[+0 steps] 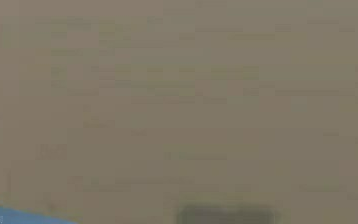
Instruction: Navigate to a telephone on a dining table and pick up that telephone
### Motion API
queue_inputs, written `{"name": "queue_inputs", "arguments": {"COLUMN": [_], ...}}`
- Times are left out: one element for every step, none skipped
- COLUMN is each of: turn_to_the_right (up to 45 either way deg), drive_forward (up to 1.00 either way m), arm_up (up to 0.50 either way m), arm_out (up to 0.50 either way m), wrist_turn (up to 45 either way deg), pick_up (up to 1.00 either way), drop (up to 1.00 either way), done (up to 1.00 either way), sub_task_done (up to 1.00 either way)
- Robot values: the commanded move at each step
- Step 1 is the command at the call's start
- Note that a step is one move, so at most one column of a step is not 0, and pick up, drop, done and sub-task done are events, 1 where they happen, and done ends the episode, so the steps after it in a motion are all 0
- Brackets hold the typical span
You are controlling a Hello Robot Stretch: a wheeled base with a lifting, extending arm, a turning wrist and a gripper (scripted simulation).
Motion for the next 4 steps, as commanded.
{"name": "queue_inputs", "arguments": {"turn_to_the_right": [-45.0,-45.0,-45.0,-9.0], "drive_forward": [0.00,0.00,0.00,0.00], "arm_up": [0.00,0.00,0.00,0.00], "arm_out": [0.00,0.00,0.00,0.00], "wrist_turn": [0.0,0.0,0.0,0.0], "pick_up": [0.00,0.00,0.00,0.00], "drop": [0.00,0.00,0.00,0.00], "done": [0.00,0.00,0.00,0.00], "sub_task_done": [0.00,0.00,0.00,0.00]}}
